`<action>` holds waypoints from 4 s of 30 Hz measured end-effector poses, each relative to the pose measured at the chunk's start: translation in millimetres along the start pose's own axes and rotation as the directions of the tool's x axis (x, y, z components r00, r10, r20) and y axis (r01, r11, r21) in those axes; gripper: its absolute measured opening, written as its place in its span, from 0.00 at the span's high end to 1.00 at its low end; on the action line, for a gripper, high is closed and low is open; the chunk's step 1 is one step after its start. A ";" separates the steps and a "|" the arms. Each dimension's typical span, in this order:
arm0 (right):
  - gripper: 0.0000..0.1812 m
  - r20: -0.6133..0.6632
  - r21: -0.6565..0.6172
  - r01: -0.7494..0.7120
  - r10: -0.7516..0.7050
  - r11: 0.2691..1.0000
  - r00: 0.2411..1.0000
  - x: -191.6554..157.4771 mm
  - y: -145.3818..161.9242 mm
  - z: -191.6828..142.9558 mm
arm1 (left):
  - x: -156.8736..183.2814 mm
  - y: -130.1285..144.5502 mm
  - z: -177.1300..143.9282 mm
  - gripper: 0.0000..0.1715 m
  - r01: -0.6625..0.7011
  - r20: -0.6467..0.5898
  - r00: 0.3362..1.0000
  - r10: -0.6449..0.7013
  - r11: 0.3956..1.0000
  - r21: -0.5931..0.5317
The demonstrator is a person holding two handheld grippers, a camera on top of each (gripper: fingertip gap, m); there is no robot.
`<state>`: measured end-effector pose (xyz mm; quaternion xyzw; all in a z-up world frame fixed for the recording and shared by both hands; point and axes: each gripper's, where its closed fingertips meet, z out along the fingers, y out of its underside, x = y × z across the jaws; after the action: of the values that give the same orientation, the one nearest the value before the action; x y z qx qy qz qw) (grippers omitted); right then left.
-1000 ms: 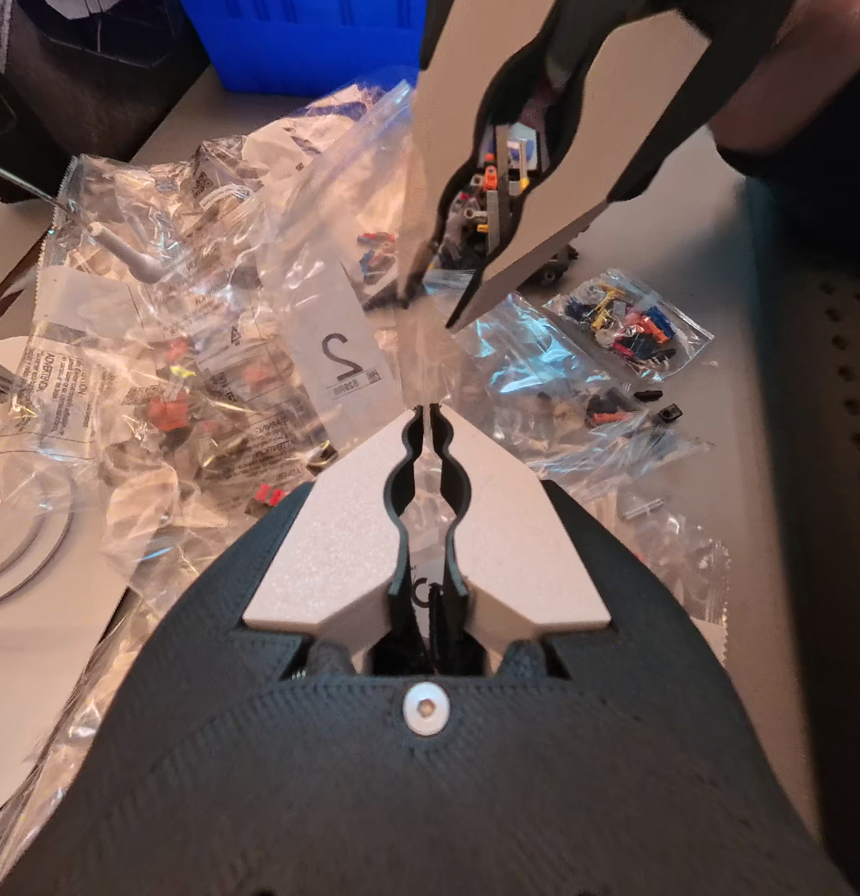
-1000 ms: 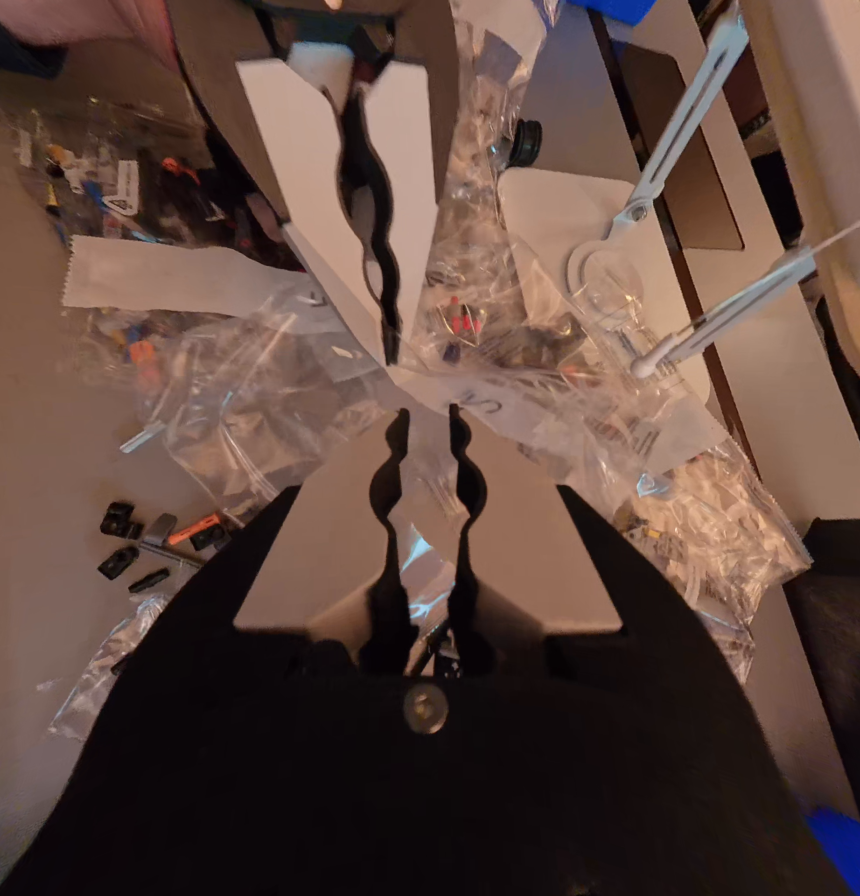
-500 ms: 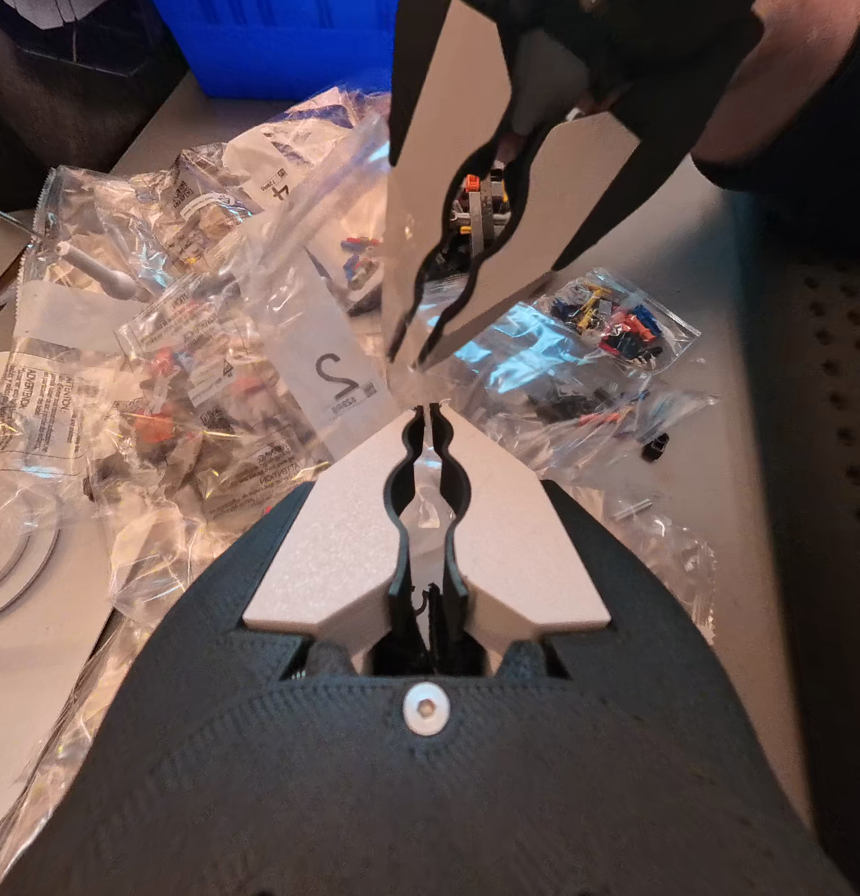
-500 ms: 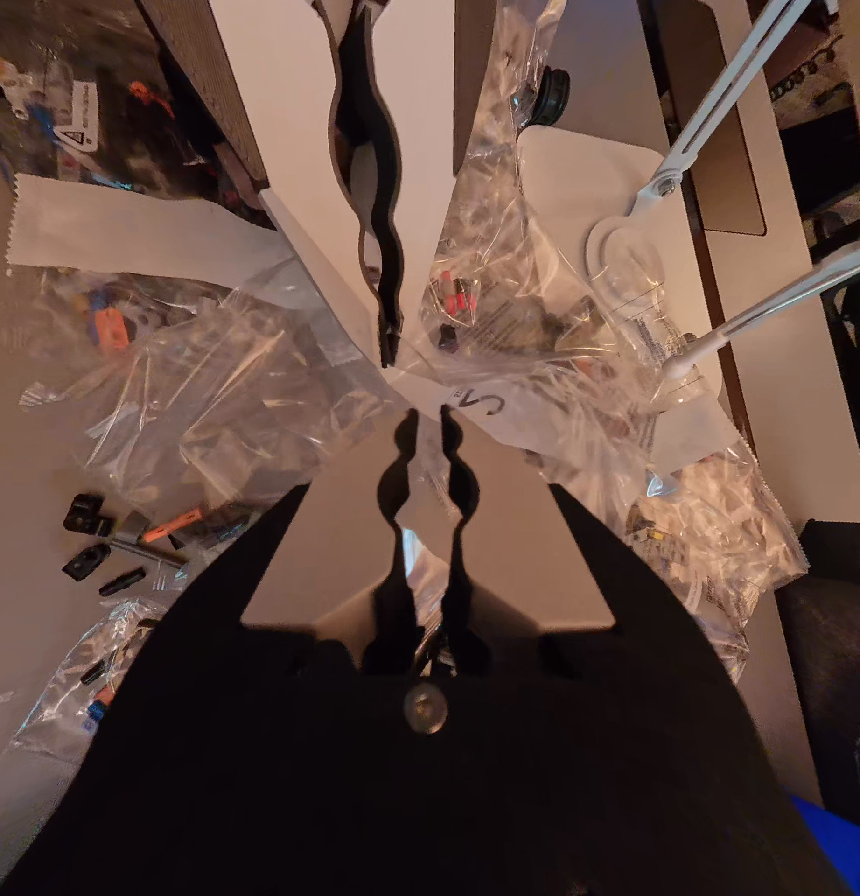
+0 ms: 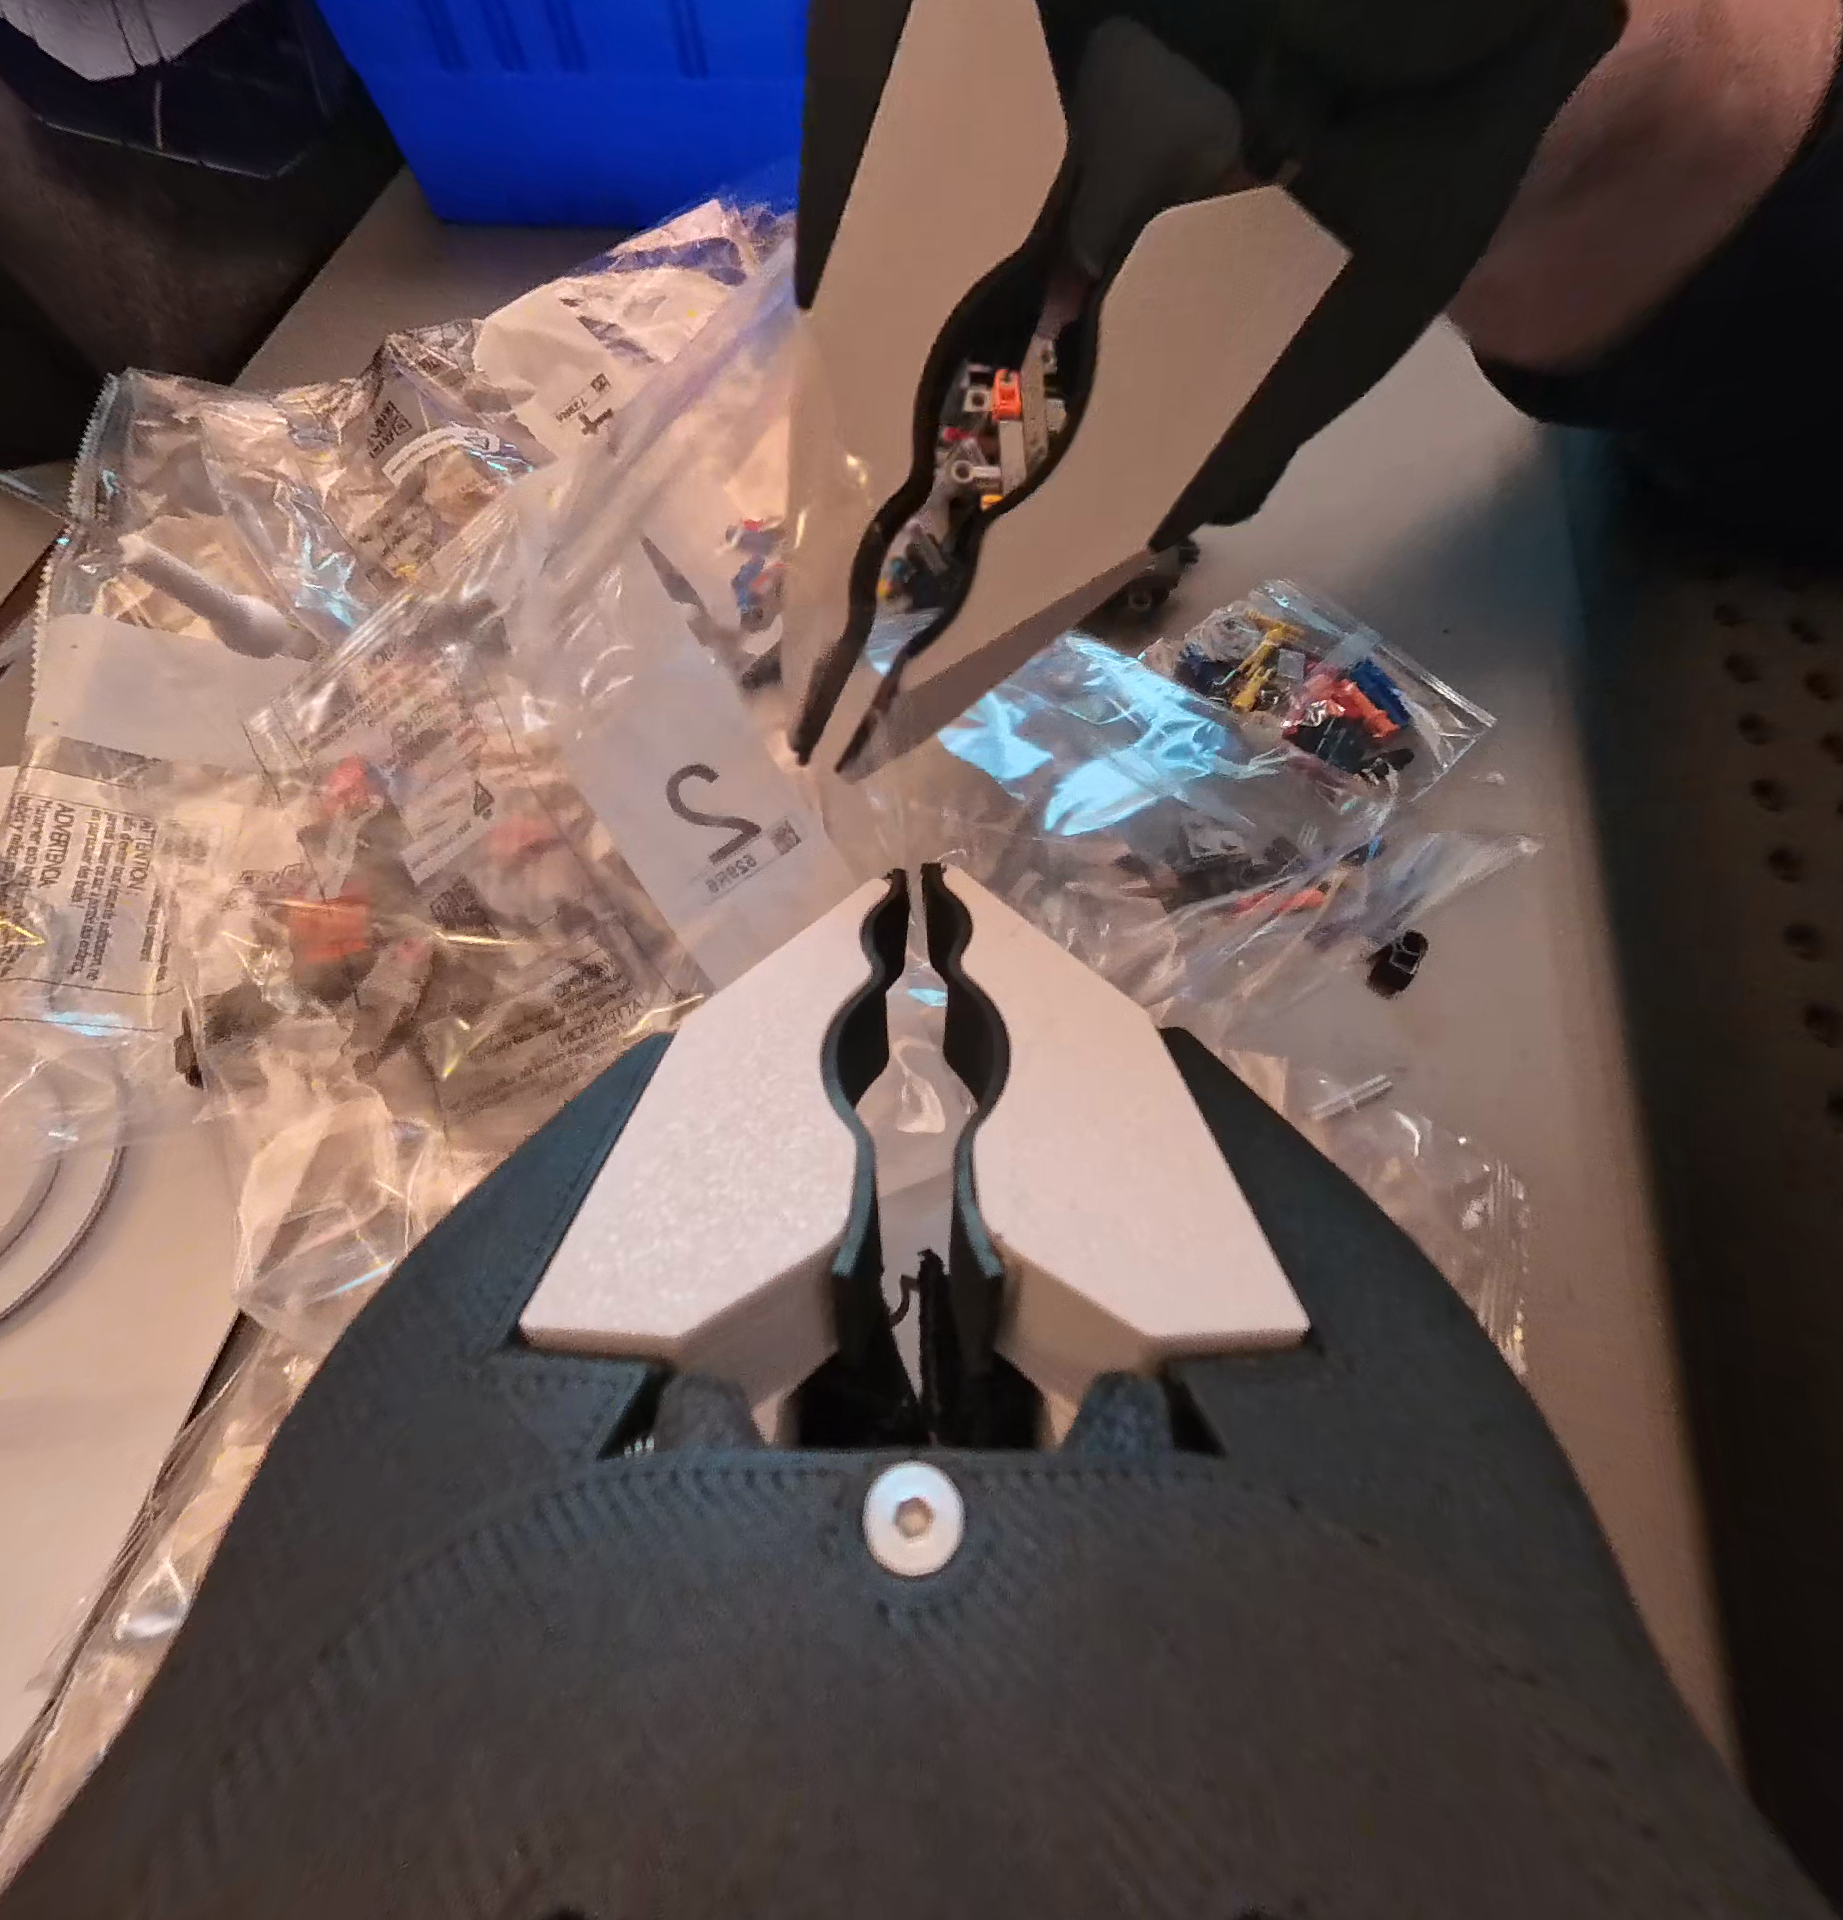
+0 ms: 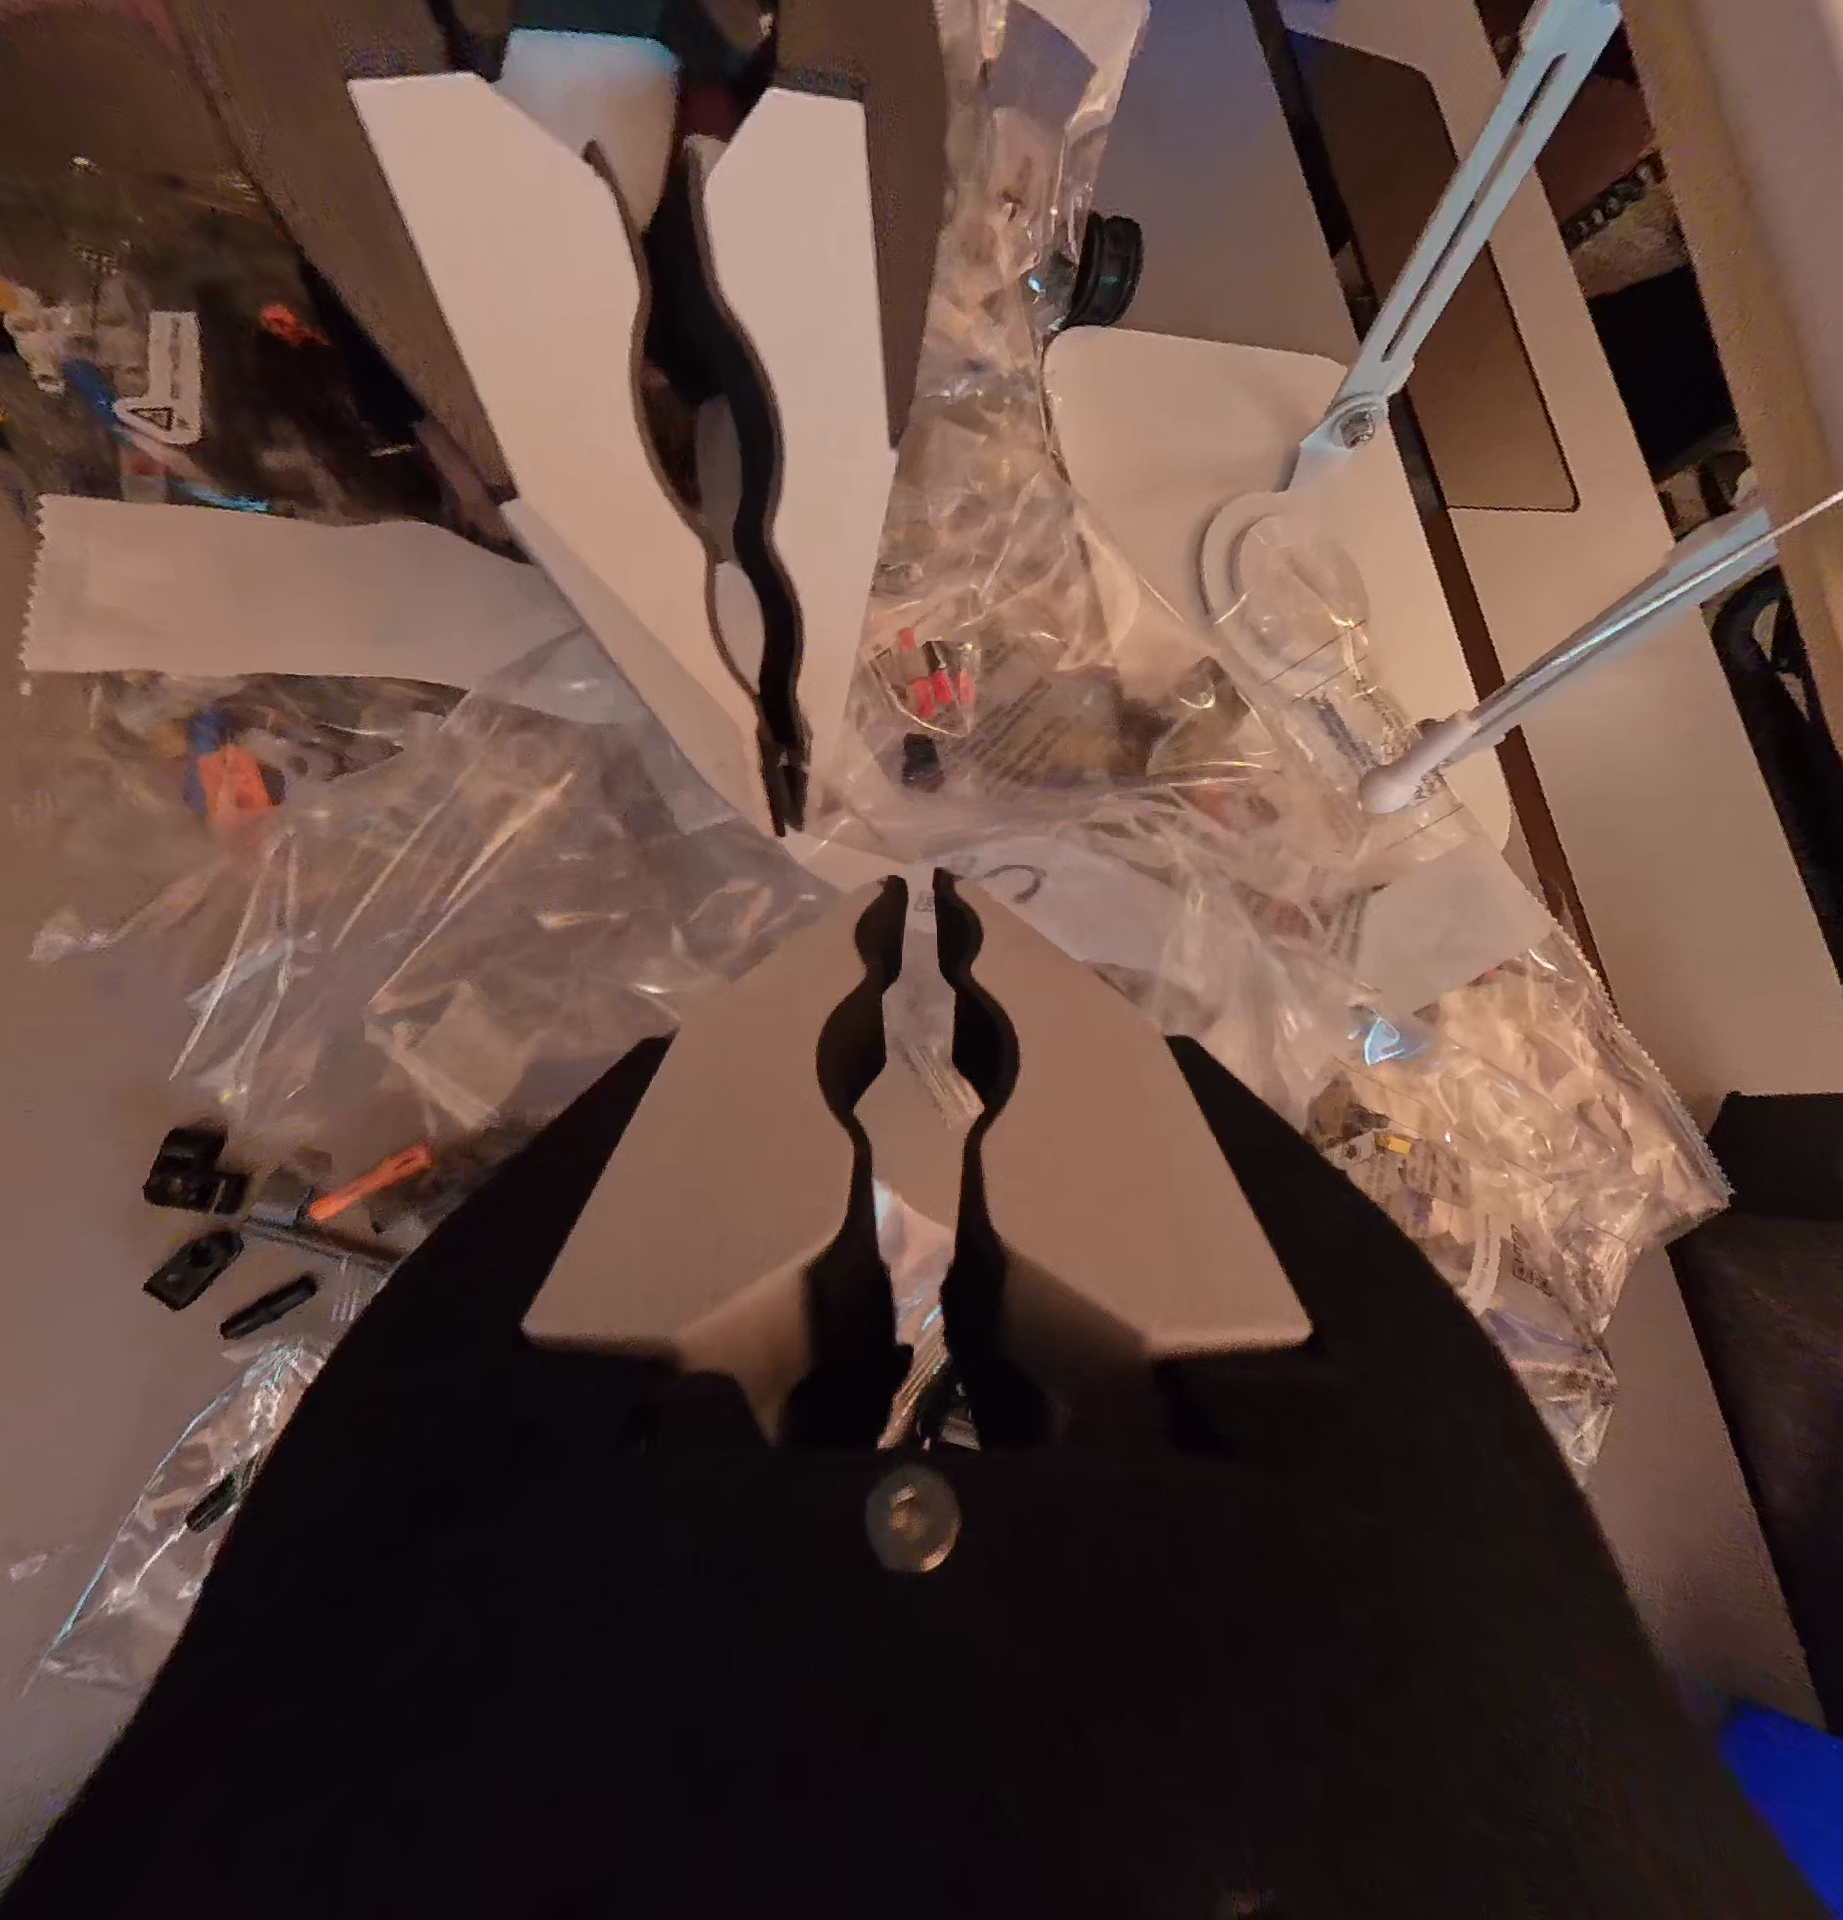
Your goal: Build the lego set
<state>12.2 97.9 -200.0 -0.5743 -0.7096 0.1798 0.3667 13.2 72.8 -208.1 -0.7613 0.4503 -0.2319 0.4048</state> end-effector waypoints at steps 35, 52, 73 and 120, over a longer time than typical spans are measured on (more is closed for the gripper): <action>0.97 -0.053 -0.192 0.009 -0.020 0.981 0.998 8.8 35.7 15.8 | 1.0 -8.2 -7.0 0.99 0.037 -0.040 0.999 -0.034 0.997 0.069; 1.00 0.031 -0.136 0.008 -0.004 0.991 1.000 -7.1 26.4 20.1 | 0.8 -16.6 -13.6 0.87 0.105 -0.088 0.992 -0.094 0.985 0.135; 0.96 -0.038 -0.089 -0.094 0.091 0.992 0.995 18.0 28.9 2.6 | -16.6 -6.4 -16.9 0.89 0.052 0.042 0.998 -0.055 0.996 0.071; 0.82 0.210 -0.212 -0.084 0.130 0.974 0.969 -22.8 60.1 6.4 | -44.5 -8.2 -21.5 1.00 0.116 0.152 0.979 -0.139 0.982 0.151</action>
<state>50.2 93.9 -252.0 -0.6223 -0.7285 0.1897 0.2146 -19.8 105.1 -188.7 -0.7744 0.3485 -0.2264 0.4771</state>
